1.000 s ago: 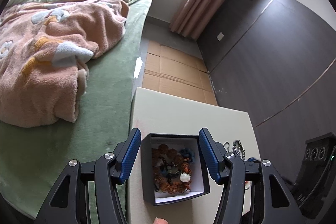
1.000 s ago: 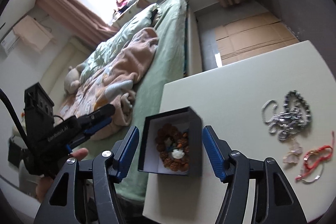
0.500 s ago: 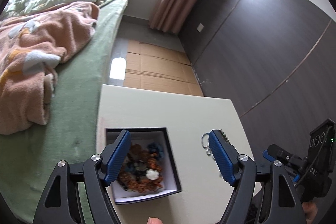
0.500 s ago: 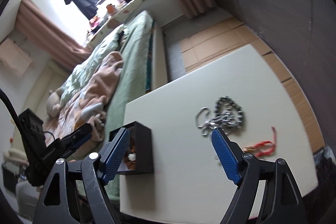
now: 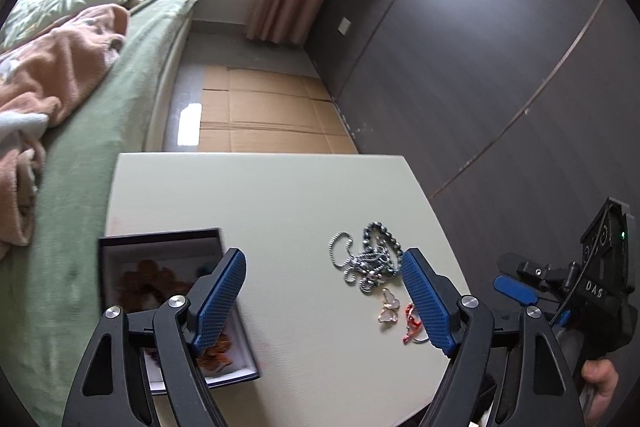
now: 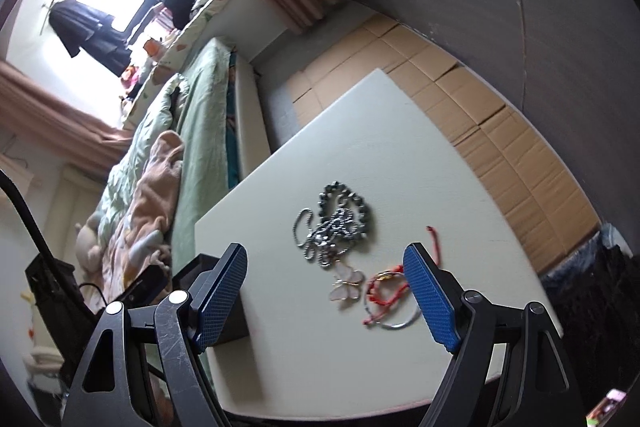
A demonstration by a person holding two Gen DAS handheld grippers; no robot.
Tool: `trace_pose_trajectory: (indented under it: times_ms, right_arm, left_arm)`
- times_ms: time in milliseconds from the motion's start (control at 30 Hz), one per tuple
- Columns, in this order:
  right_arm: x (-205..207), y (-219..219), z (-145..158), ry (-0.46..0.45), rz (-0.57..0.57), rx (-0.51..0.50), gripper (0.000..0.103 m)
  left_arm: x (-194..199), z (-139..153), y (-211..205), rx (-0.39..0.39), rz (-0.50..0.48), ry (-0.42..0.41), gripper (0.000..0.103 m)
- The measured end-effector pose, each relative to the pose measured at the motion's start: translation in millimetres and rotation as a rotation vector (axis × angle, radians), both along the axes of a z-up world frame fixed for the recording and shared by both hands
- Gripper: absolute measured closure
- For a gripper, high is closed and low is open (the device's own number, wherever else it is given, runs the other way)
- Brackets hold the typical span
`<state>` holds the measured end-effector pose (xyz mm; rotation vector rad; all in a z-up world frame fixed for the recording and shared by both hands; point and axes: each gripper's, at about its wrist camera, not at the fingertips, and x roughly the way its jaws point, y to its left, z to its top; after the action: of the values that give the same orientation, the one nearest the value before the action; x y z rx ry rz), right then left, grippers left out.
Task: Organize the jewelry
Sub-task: 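Reach to the silver chain necklace and grasp it with the left gripper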
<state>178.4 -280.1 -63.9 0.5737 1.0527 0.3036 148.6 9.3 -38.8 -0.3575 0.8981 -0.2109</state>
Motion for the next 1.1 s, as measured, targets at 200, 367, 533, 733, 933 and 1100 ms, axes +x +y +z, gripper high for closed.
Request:
trace_pose_trajectory:
  times_ms: [200, 367, 533, 733, 933, 1100]
  right_arm:
    - [4.6, -15.9, -9.9, 0.036, -0.015, 0.002, 0.022]
    - [9.5, -29.8, -13.8, 0.05, -0.041, 0.022, 0.022]
    - [17.8, -38.3, -26.1, 0.085, -0.05, 0.069, 0.022]
    - [29.0, -38.4, -46.5, 0.154, -0.036, 0.053, 0.022]
    - [27.8, -37.3, -50.9, 0.165, -0.022, 0.009, 0.022]
    - [28.0, -35.5, -54.8, 0.177, -0.009, -0.031, 0.022]
  left_arm:
    - [11.2, -17.7, -27.7, 0.017, -0.049, 0.038, 0.022]
    - [24.8, -35.5, -52.7, 0.049, -0.073, 0.08, 0.027]
    - [36.5, -55.2, -71.2, 0.08, -0.079, 0.132, 0.032]
    - [50.1, -78.0, -88.3, 0.101, -0.075, 0.179, 0.042]
    - [57.1, -94.0, -99.0, 0.124, -0.056, 0.201, 0.051]
    - [57.0, -97.6, -110.5, 0.177, -0.06, 0.17, 0.052]
